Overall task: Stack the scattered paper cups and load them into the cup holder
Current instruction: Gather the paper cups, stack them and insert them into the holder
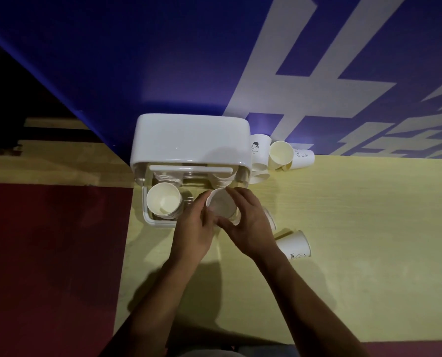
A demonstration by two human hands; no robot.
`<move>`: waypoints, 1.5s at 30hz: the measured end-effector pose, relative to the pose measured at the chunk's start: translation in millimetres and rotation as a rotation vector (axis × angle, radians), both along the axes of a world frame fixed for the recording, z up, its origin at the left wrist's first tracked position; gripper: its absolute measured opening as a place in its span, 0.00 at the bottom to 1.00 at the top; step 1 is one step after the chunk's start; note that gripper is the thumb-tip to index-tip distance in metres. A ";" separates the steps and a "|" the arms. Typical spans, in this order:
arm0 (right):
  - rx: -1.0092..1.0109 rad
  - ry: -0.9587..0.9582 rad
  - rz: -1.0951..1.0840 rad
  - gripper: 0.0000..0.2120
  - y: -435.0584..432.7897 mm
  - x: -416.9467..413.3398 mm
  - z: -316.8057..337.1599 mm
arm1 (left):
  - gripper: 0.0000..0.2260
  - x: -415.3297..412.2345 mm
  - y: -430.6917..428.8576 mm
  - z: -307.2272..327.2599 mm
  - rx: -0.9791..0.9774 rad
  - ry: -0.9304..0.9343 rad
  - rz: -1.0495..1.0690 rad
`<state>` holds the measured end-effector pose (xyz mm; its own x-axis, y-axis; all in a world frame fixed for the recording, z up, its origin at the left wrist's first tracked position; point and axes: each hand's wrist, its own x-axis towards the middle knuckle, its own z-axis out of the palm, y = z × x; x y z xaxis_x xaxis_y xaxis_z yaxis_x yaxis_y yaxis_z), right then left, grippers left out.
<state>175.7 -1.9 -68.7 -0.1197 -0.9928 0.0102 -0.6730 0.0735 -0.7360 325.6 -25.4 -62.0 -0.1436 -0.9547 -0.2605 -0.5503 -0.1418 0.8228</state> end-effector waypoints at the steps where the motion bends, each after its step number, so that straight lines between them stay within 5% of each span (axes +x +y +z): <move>1: 0.009 0.007 0.002 0.34 -0.2 -0.6 -3.4 | 0.19 -0.2 0.2 -1.5 0.002 -0.016 0.003; 9: 0.022 -0.007 -0.023 0.33 4.7 -8.6 0.2 | 0.18 -7.8 3.2 12.5 -0.102 -0.095 0.067; 14: 0.018 -0.039 -0.276 0.18 47.0 -50.1 1.8 | 0.13 -38.4 29.6 31.4 -0.385 -0.100 -0.082; 21: 0.229 -0.080 -0.649 0.21 111.6 -123.1 -13.5 | 0.25 -122.8 37.0 -7.5 -0.099 -0.332 -0.456; 26: 0.435 -0.129 -0.717 0.32 128.6 -144.8 -27.9 | 0.32 -156.7 25.8 -33.2 -0.008 -0.649 -0.542; 30: 0.538 -0.240 -0.811 0.35 136.2 -151.8 -35.6 | 0.28 -169.8 26.5 -44.2 -0.012 -0.787 -0.531; 35: 0.659 -0.410 -0.872 0.41 140.8 -159.1 -45.1 | 0.29 -171.1 28.7 -49.2 0.004 -0.739 -0.445; 38: 0.730 -0.505 -0.924 0.52 136.6 -158.5 -50.3 | 0.37 -167.3 31.3 -30.1 0.015 -0.531 -0.316; 45: 0.827 -0.765 -0.921 0.32 113.3 -144.1 -46.9 | 0.33 -119.1 50.0 21.4 0.010 -0.007 -0.030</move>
<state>31.5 111.4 -115.6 -0.4182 -0.2534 -0.8723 0.3750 0.8265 -0.4198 206.5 24.5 -40.6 -0.1699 -0.9474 -0.2712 -0.5600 -0.1336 0.8176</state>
